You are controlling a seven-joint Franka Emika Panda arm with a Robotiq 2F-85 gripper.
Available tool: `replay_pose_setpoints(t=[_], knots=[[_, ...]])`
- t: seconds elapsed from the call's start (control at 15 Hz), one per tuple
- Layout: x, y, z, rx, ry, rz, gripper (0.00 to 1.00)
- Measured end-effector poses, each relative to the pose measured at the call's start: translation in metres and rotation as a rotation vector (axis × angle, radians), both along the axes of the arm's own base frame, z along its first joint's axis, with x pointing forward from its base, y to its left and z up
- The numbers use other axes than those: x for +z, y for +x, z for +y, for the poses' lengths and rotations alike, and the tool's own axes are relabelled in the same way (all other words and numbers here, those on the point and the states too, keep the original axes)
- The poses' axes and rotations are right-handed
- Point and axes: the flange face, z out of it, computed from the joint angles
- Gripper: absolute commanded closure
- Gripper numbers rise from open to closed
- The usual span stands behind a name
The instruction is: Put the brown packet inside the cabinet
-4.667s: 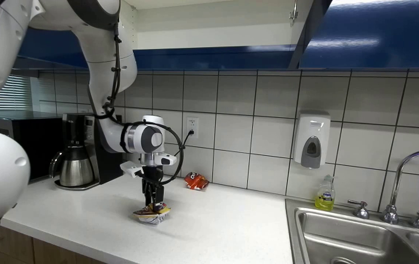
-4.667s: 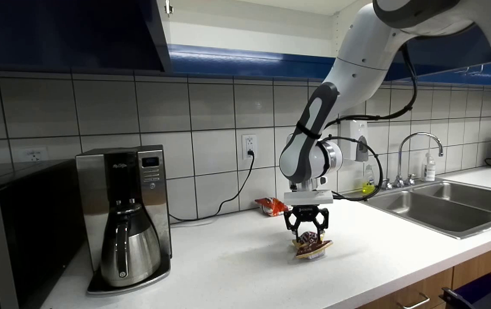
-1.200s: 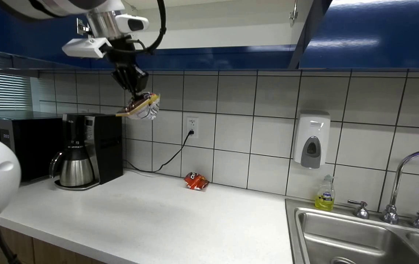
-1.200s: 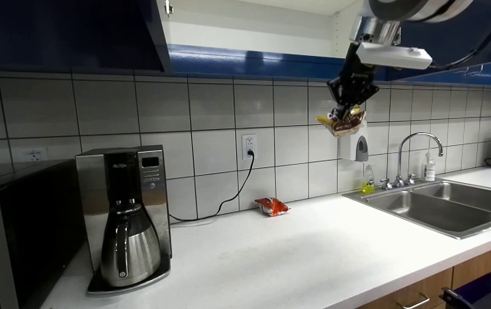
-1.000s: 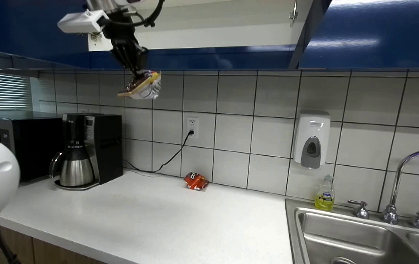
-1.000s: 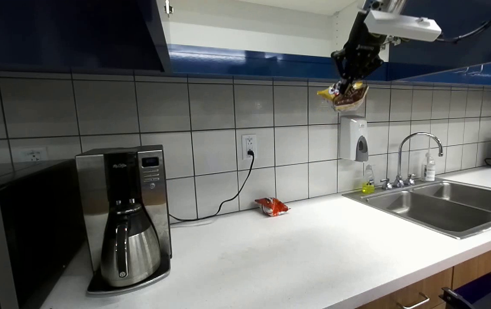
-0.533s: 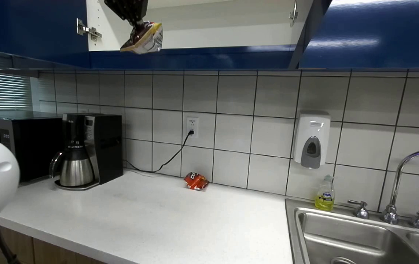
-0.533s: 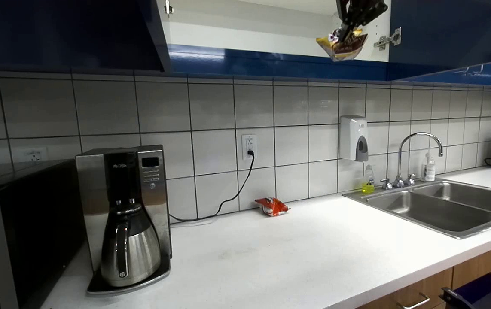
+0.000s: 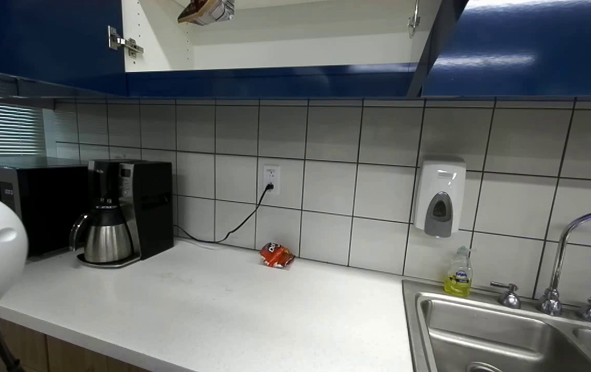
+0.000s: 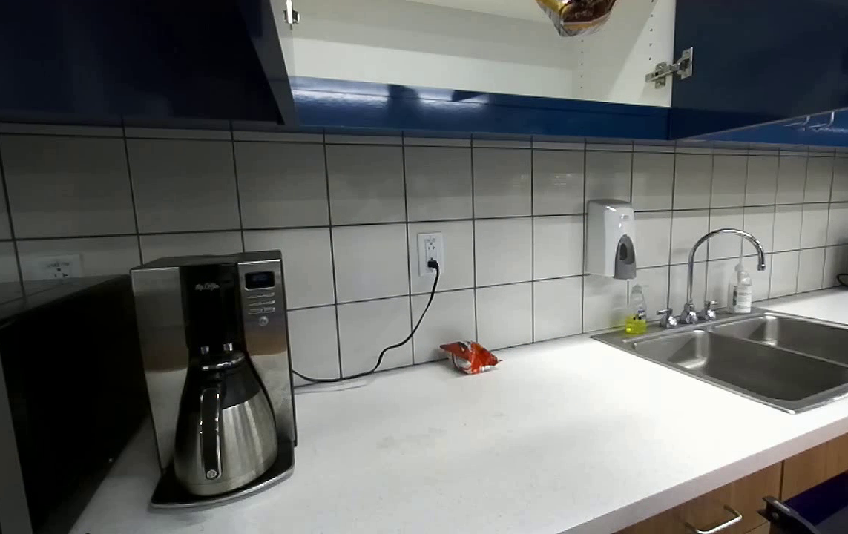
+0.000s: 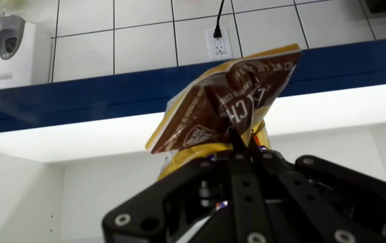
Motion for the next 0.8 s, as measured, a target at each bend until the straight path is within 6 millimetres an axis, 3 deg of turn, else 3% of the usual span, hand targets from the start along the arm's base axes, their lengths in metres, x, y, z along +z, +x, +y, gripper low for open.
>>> replay_pose_setpoints(t=[0.4,0.8], knots=[[0.036,0.041,0.003,0.006,-0.003,-0.025,1.0],[0.045,0.111,0.005,0.02,-0.017,-0.003,1.0]])
